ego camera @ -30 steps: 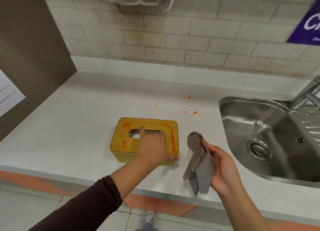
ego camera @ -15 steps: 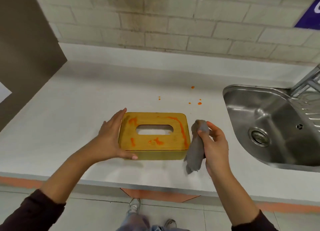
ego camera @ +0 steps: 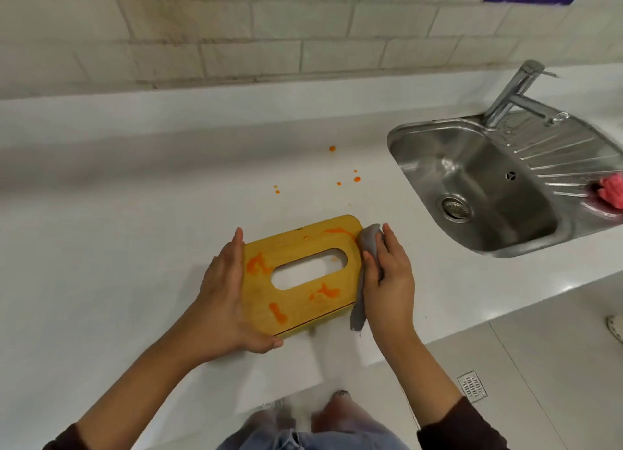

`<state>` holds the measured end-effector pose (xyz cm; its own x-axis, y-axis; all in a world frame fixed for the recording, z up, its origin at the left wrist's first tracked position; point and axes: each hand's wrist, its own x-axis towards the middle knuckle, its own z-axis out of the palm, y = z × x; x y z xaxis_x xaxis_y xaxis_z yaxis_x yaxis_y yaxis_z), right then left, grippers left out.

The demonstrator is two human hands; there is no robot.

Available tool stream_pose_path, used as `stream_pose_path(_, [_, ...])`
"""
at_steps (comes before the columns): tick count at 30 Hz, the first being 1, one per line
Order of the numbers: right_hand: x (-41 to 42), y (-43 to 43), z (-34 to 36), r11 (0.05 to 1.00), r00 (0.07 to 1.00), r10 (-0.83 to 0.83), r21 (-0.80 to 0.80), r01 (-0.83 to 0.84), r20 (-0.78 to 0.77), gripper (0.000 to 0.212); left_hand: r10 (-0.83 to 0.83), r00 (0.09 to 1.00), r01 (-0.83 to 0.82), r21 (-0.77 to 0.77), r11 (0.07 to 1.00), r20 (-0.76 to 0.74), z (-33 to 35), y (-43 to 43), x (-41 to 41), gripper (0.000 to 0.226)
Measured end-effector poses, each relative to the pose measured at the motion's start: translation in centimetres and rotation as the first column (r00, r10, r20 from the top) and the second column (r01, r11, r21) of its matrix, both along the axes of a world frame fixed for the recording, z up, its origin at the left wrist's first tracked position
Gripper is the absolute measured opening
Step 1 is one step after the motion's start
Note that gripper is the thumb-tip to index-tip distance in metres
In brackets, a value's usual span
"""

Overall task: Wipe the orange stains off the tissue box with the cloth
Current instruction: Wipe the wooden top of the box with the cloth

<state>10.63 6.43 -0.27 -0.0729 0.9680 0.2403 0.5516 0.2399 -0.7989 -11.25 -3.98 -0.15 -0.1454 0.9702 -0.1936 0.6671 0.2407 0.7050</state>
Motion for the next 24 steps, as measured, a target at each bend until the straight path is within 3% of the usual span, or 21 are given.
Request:
stream_pose_path(3, [-0.5, 0.0, 0.0, 0.983, 0.977, -0.081, 0.176, 0.046, 0.199, 0.029, -0.038, 0.999, 0.037, 0.032, 0.999, 0.017, -0.1, 0.0, 0.0, 0.157])
stream_pose_path(6, [-0.9, 0.2, 0.3, 0.973, 0.942, -0.162, 0.208, 0.103, 0.293, 0.028, -0.045, 0.999, 0.045, 0.045, 0.998, 0.008, -0.4, 0.1, -0.2, 0.154])
stream_pose_path(9, [-1.1, 1.0, 0.4, 0.979, 0.954, -0.091, 0.203, 0.032, 0.286, 0.013, -0.053, 0.999, 0.053, 0.059, 0.997, 0.009, -0.6, 0.0, -0.3, 0.152])
stream_pose_path(16, [-2.8, 3.7, 0.9, 0.972, 0.940, 0.044, 0.204, -0.119, 0.339, 0.014, -0.039, 0.999, 0.038, 0.052, 0.998, 0.021, -0.9, -0.2, -0.4, 0.152])
stream_pose_path(22, [-2.6, 4.8, 1.9, 0.889, 0.819, 0.332, 0.136, -0.438, 0.467, 0.022, 0.002, 1.000, -0.003, 0.048, 0.999, 0.016, -0.9, -0.4, -0.3, 0.154])
stream_pose_path(24, [-1.5, 4.4, 2.2, 0.872, 0.798, 0.360, 0.129, -0.472, 0.483, 0.024, 0.012, 1.000, -0.013, 0.043, 0.999, 0.018, -1.0, -0.4, -0.2, 0.155])
